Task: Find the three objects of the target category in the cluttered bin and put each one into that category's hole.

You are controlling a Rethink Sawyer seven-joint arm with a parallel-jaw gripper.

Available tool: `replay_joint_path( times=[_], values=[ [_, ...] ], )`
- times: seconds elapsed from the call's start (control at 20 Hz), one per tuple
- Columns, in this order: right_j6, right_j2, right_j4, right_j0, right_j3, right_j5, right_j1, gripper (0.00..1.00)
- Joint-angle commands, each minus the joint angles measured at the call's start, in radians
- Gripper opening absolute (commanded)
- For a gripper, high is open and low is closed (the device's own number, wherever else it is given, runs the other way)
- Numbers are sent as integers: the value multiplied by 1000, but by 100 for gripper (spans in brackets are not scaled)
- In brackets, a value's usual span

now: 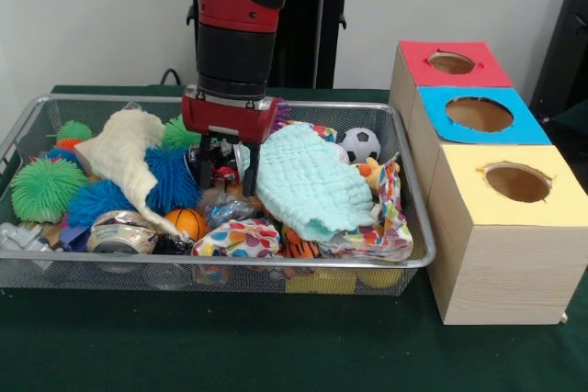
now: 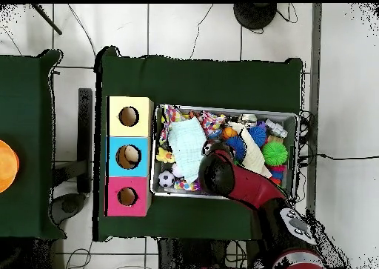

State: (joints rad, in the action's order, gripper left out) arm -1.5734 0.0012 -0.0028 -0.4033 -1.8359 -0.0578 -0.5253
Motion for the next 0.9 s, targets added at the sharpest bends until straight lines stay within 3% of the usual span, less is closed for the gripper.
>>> replay_joint_path(
  times=[0.05,0.9],
  values=[
    [-161,99,4,-10,16,52,-13,100],
    [-198,122,17,-19,-34,40,-47,100]
  ],
)
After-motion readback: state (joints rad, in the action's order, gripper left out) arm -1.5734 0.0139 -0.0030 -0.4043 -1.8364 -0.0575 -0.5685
